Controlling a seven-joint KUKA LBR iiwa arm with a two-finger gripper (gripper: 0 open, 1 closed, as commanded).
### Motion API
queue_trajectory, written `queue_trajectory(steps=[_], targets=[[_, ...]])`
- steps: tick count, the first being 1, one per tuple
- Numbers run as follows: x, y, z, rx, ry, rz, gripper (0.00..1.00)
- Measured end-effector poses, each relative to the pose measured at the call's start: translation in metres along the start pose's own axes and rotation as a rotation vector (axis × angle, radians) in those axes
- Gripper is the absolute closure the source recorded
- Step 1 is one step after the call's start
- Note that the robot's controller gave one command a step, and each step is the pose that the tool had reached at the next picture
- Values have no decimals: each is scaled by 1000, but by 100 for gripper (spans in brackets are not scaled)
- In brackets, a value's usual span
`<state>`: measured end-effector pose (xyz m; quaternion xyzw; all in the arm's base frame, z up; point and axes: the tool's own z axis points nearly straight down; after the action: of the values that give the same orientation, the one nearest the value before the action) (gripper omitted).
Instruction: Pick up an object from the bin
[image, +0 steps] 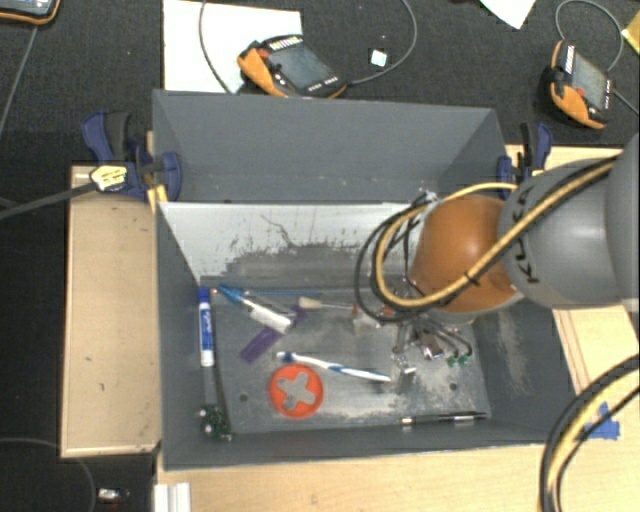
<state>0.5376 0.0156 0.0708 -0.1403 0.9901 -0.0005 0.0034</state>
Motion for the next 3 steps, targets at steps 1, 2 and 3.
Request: queue_trajectory(steps=[1,2,3], targets=[[-2,50,0,-8,3,48,0],[-12,40,-1,0,-4,0,100],[-12,41,-1,0,-4,1,100]])
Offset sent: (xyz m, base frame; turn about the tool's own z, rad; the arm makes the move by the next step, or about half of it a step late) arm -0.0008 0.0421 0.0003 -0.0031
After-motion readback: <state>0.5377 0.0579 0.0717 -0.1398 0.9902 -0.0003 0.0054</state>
